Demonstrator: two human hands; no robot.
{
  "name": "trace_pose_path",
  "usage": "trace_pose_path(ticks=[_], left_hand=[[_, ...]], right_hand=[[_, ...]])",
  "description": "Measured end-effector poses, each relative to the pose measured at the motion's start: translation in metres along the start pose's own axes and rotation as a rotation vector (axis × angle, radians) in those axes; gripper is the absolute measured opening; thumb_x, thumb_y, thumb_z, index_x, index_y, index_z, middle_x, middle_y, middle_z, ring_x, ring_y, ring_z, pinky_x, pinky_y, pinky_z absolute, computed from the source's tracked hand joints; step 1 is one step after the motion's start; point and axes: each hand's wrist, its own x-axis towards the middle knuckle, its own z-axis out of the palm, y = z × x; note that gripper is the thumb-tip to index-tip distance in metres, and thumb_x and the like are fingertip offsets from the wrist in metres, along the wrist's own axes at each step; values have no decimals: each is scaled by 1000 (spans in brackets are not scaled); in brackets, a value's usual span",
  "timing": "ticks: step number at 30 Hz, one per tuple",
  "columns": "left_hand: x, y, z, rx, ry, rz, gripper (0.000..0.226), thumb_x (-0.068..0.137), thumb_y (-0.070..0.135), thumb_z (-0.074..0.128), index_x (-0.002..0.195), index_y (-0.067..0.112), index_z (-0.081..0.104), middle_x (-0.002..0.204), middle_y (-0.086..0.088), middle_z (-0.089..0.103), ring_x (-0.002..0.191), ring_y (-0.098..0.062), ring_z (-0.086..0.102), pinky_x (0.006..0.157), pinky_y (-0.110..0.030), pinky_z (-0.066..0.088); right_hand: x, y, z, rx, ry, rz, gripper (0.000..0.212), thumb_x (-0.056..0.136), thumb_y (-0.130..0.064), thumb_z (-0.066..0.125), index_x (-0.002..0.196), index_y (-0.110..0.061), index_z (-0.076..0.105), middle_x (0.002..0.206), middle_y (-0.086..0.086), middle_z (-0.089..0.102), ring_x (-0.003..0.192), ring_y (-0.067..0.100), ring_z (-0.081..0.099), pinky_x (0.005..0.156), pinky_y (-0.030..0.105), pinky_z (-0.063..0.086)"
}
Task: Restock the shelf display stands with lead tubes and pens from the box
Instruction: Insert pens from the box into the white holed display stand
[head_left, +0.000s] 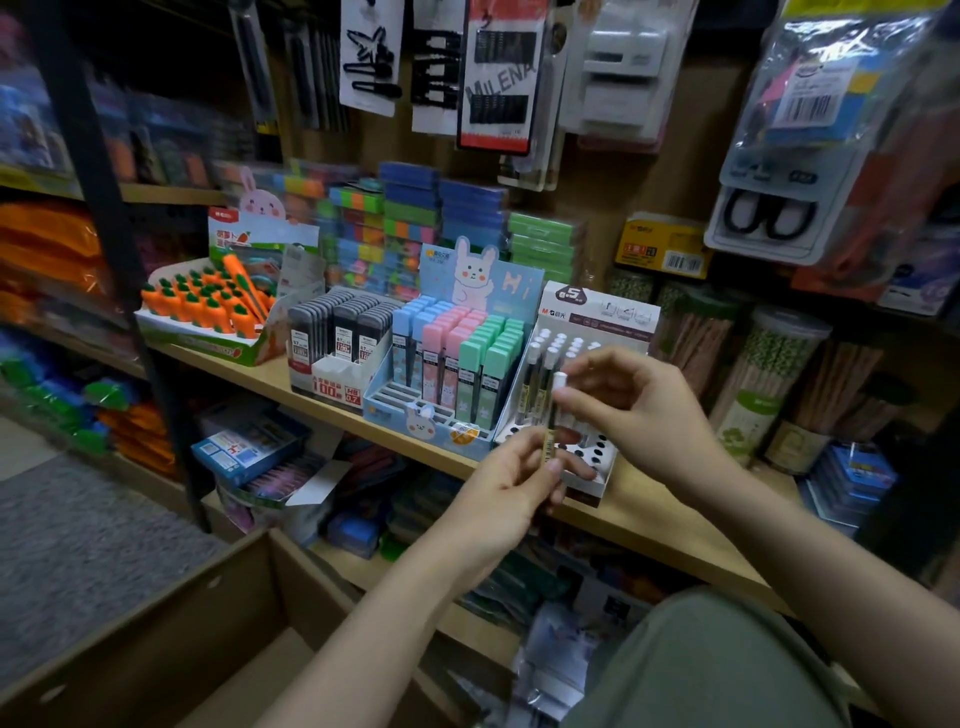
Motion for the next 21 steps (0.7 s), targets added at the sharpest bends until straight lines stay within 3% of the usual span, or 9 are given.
trace_pose_path(ticks=[2, 4, 8, 10, 17, 21], left_hand=[[5, 4, 6, 50, 2, 3, 25, 101, 15, 44, 104, 37, 57, 102, 11, 70, 77, -1, 57, 77, -22, 46], [10, 7, 6, 243, 58, 21, 22, 100, 26, 48, 116, 40, 54, 112, 20, 62, 99, 5, 56, 92, -25, 46], [9, -4, -12, 1036, 145, 174, 35, 99, 37, 47, 133, 30, 46, 134, 10, 37, 131, -7, 26, 107, -26, 31], [8, -13, -19, 1247, 89, 241, 37, 99, 39, 46, 135, 30, 44, 142, 5, 34, 138, -13, 20, 113, -33, 30], [11, -34, -26, 1419, 20, 340, 43, 101, 38, 39, 144, 34, 35, 149, -2, 34, 143, -26, 20, 114, -42, 32], [16, -30, -26, 1411, 41, 421, 37, 100, 35, 44, 136, 30, 46, 131, -3, 44, 127, -22, 35, 95, -37, 47]], right_hand=[[2, -4, -10, -9, 16, 16, 20, 79, -4, 75, 97, -5, 66, 87, 9, 72, 82, 17, 71, 78, 29, 59], [7, -9, -27, -23, 83, 1, 21, 80, -5, 73, 99, -13, 67, 89, 6, 72, 81, 15, 72, 72, 24, 59], [14, -14, -65, -351, 260, -160, 21, 83, -21, 73, 103, -26, 68, 88, -15, 69, 81, -6, 67, 70, 8, 51], [13, -10, -68, -457, 289, -196, 19, 83, -25, 72, 102, -27, 68, 88, -19, 67, 84, -8, 65, 72, 6, 50], [13, 11, -51, -540, 340, -233, 19, 86, -21, 71, 104, -18, 69, 90, -8, 69, 83, -1, 66, 77, 17, 53], [14, 6, -54, -500, 360, -219, 18, 86, -26, 71, 103, -25, 67, 89, -17, 67, 83, -5, 64, 74, 10, 51]])
